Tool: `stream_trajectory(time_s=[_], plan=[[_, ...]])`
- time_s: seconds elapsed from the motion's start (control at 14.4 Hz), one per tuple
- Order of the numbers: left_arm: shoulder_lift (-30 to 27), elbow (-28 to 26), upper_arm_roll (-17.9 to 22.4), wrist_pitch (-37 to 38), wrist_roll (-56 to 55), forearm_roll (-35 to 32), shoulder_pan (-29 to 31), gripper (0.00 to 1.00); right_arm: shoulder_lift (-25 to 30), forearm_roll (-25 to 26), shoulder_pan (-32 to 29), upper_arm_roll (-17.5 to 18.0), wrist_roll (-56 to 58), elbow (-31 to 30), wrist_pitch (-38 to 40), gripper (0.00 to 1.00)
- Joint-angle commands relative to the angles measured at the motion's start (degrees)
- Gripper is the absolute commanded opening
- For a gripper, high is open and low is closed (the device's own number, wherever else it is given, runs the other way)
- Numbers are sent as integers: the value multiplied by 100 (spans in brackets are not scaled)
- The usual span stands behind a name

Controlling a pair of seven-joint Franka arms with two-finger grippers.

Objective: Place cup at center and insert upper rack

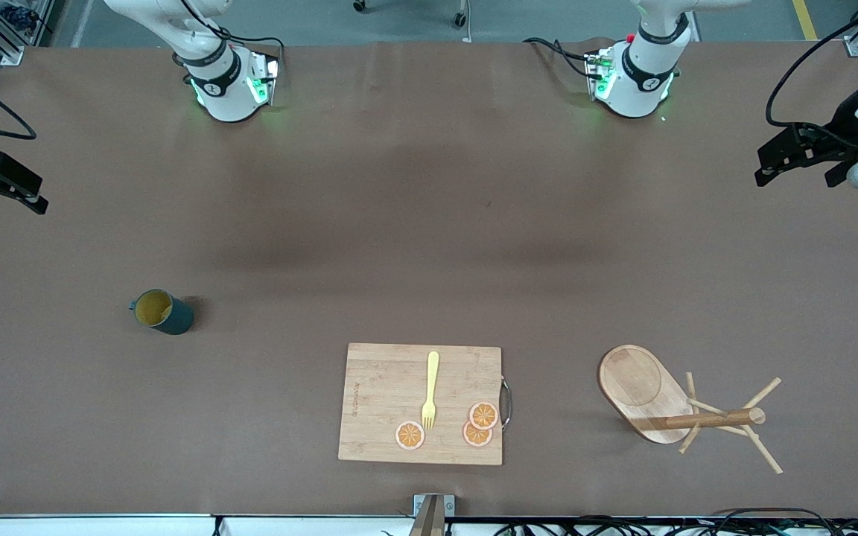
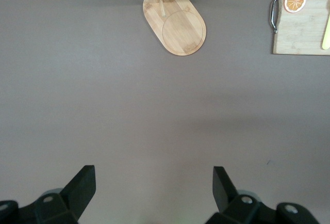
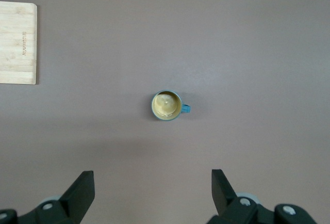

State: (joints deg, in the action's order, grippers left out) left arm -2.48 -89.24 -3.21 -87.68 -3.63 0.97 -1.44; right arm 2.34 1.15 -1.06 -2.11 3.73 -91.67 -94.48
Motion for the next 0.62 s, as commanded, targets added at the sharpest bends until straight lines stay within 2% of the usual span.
stream_trajectory(time_s=[0.0, 0.56], plan=[[-24, 20, -22, 32, -42, 0, 21, 100, 100, -27, 18, -9, -39, -53, -18, 100], [-24, 20, -31, 32, -68, 8, 21, 100, 91, -36, 10, -9, -92, -53, 35, 100]])
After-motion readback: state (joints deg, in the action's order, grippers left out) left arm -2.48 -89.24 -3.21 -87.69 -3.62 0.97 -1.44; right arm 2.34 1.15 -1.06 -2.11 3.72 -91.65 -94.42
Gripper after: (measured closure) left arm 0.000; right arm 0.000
